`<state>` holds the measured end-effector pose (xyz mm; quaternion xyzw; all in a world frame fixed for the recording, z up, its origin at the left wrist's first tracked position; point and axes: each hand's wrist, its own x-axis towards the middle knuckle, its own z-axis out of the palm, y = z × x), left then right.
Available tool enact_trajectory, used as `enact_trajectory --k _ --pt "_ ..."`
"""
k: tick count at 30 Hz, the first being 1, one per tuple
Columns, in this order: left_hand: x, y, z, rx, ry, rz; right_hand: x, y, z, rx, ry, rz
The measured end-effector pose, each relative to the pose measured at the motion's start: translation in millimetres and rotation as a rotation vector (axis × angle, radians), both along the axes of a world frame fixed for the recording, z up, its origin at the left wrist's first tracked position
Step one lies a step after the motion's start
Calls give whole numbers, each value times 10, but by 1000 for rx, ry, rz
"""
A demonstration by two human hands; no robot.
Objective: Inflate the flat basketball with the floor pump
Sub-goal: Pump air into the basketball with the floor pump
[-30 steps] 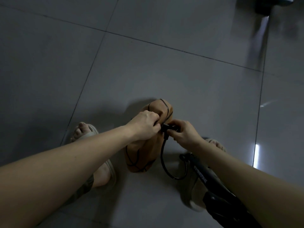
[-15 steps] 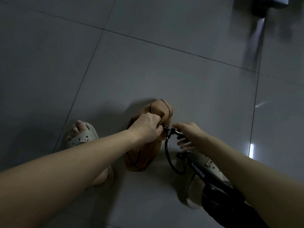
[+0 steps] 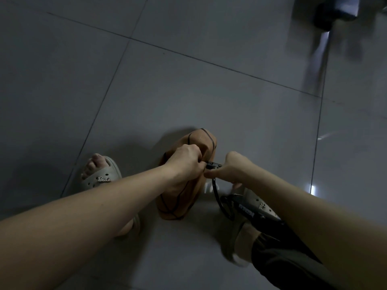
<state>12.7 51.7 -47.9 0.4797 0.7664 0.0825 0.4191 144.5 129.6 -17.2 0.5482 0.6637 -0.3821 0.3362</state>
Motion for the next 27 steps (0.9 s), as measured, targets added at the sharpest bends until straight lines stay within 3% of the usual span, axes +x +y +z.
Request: enact_trajectory --k 9,27 --pt "33 28 28 -79 -64 -2 11 -129 -89 136 31 99" --pt "89 24 75 -82 -79 18 -67 -101 -197 149 -32 125"
